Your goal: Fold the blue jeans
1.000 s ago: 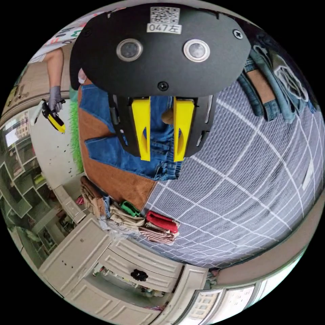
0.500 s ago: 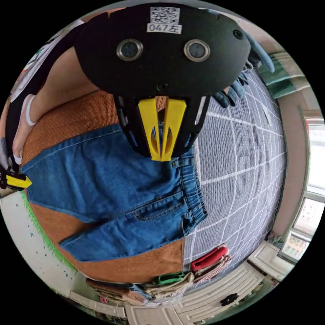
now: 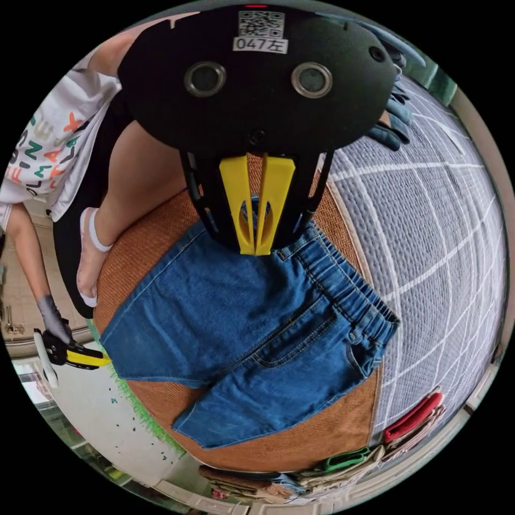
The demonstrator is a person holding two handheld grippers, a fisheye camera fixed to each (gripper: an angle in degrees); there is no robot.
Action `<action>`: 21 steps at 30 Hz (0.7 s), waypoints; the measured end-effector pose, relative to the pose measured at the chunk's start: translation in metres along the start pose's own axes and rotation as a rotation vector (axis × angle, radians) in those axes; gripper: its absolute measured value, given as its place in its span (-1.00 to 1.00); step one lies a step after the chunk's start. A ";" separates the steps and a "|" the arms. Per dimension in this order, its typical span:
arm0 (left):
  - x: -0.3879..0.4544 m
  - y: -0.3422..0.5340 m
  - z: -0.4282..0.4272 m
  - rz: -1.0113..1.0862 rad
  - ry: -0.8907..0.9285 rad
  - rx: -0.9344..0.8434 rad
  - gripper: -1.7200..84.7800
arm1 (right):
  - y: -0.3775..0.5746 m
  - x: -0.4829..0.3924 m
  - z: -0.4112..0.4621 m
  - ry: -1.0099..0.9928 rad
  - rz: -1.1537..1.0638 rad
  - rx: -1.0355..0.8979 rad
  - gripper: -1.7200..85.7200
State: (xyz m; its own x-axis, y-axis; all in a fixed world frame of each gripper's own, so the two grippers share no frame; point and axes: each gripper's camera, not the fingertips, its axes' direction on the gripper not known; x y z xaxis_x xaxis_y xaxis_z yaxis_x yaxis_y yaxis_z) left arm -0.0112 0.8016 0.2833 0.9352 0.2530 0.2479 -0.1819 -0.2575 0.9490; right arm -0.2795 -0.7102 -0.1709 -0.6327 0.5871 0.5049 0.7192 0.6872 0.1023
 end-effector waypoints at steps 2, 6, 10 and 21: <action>-0.004 -0.001 -0.016 -0.035 -0.042 0.099 -0.98 | 0.007 -0.005 -0.018 -0.059 0.022 0.098 -0.99; -0.013 -0.011 -0.028 -0.099 -0.092 0.175 -0.98 | 0.013 -0.042 -0.029 -0.143 -0.032 0.218 -0.99; -0.015 -0.031 0.003 -0.098 -0.128 -0.011 -0.98 | 0.006 -0.073 -0.013 -0.192 -0.101 0.175 -0.99; -0.009 -0.059 0.014 -0.027 -0.067 -0.096 -0.98 | 0.002 -0.043 0.008 -0.205 0.012 0.076 -0.97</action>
State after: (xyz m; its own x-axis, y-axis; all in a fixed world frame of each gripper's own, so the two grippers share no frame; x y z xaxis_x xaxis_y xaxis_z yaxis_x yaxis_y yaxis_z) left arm -0.0045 0.8016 0.2222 0.9577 0.1953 0.2112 -0.1813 -0.1602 0.9703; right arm -0.2534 -0.7306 -0.1990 -0.6747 0.6651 0.3200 0.7085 0.7052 0.0281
